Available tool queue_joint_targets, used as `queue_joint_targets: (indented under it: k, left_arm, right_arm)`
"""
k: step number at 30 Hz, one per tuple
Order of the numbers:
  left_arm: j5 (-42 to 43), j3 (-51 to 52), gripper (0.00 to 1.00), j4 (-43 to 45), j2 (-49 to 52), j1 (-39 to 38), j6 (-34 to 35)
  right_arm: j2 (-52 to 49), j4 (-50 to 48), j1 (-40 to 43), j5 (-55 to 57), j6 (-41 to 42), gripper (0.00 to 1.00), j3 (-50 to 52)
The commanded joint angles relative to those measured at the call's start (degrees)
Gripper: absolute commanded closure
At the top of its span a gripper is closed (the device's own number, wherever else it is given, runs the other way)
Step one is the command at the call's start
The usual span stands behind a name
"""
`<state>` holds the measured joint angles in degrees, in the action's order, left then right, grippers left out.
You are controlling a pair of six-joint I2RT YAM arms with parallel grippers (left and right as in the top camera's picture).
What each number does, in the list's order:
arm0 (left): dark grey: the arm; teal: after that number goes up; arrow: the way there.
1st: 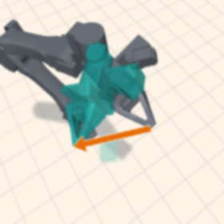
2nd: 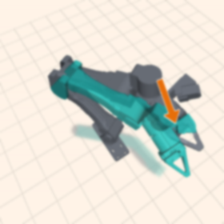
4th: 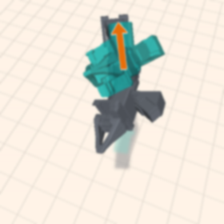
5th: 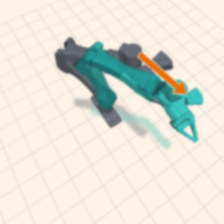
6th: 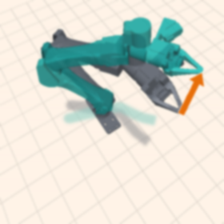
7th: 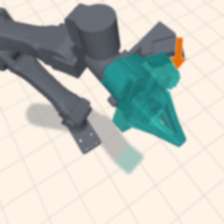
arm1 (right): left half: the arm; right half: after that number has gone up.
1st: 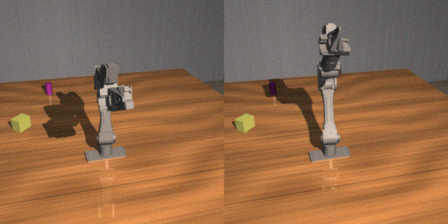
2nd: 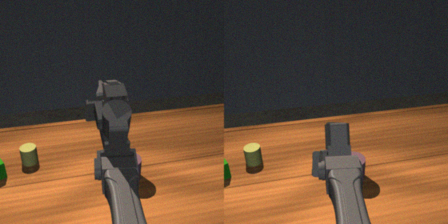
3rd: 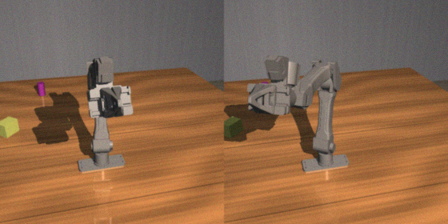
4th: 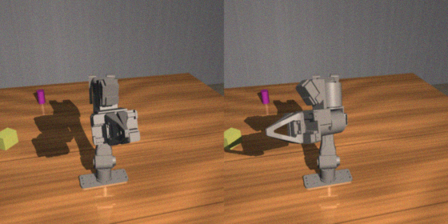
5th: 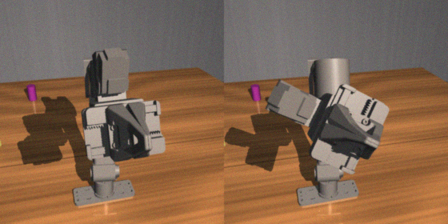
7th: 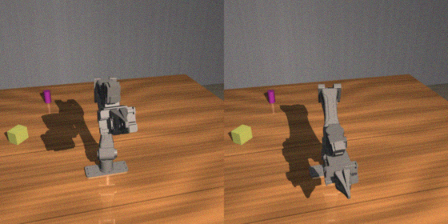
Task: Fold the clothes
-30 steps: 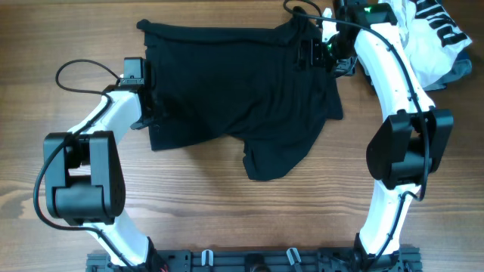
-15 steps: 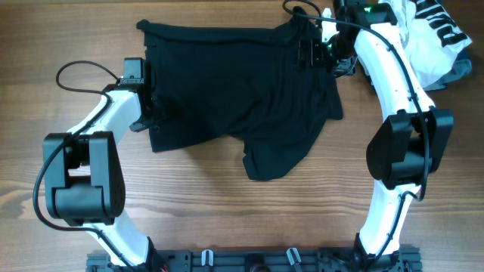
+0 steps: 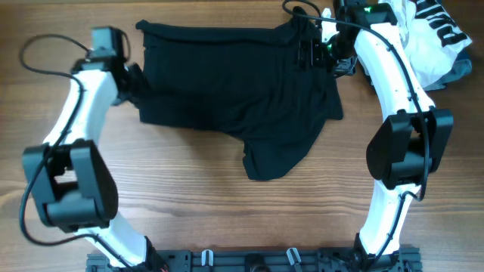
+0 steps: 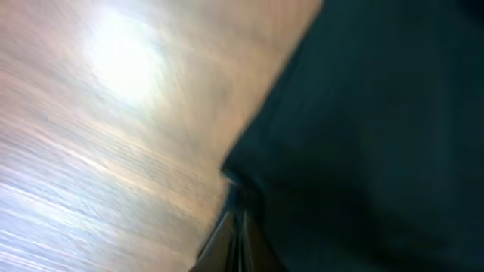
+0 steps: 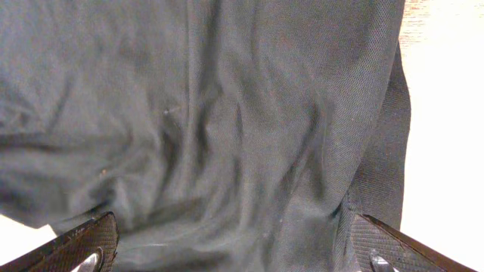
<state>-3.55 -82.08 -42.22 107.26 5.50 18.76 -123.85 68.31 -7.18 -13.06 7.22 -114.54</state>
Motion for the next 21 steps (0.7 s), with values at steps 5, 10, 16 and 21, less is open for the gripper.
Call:
queue_joint_targets:
  k: [5, 10, 16, 21]
  left_arm:
    - [-0.7, -1.9, 0.96, 2.4, -2.0, 2.7, -3.1]
    - [0.0, -1.9, 0.96, 1.7, -2.0, 2.7, -3.4]
    - [4.6, -1.9, 0.94, -5.2, -2.0, 2.7, -3.4]
    - [4.6, -1.8, 0.83, -12.2, -2.0, 2.6, -3.4]
  right_arm:
    - [-0.4, 0.6, 0.0, -0.3, -1.1, 0.01, 0.5]
    - [-0.4, 4.4, 0.1, -0.2, 0.9, 0.05, 0.5]
    - [-0.4, 12.5, 0.2, 6.3, 6.2, 0.11, 0.5]
    - [-0.4, 13.6, 0.6, 10.5, 8.4, 0.10, 3.6]
